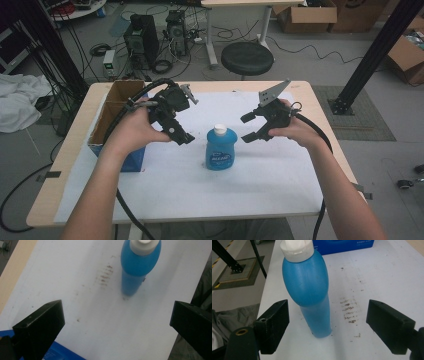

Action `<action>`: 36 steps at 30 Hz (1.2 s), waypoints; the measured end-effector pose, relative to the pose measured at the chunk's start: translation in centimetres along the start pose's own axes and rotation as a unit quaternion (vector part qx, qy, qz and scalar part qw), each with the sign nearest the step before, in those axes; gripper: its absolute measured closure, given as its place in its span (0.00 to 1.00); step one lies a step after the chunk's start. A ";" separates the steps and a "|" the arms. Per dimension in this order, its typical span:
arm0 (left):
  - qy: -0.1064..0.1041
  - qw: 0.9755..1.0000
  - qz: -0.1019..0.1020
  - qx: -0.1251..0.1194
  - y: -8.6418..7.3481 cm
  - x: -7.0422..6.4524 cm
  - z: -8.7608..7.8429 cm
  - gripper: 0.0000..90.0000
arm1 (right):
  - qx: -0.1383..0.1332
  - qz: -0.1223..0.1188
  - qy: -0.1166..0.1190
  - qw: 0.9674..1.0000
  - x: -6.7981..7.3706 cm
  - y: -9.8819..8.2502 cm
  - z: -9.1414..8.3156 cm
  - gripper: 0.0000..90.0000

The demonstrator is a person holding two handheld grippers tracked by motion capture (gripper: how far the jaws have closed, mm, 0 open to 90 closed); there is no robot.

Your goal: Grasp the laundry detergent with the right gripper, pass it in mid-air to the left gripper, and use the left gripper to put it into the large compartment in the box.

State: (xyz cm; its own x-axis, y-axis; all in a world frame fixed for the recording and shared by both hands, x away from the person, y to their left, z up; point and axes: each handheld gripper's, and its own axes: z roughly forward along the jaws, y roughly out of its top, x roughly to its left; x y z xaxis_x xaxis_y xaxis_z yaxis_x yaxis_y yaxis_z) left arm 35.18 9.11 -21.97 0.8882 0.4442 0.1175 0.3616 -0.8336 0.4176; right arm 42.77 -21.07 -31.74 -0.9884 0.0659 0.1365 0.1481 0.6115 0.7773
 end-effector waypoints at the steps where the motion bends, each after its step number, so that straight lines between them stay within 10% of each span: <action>1: 0.000 1.000 0.000 0.000 0.0 0.0 0.0 0.00 | -0.001 0.000 0.000 1.000 0.0 -0.1 0.1 0.21; 36: 0.000 1.000 -0.005 -0.004 0.1 0.3 -0.8 0.00 | -0.029 0.001 0.024 0.999 0.3 -2.6 5.2 0.25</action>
State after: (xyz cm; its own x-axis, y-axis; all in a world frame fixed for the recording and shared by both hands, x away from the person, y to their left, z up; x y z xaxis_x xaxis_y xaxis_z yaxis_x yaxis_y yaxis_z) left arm 35.22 9.45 -21.18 0.8844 0.4529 0.1131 0.3689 -0.8265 0.4253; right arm 41.87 -18.52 -36.95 -0.9856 0.0294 0.1666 0.1540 0.5639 0.8114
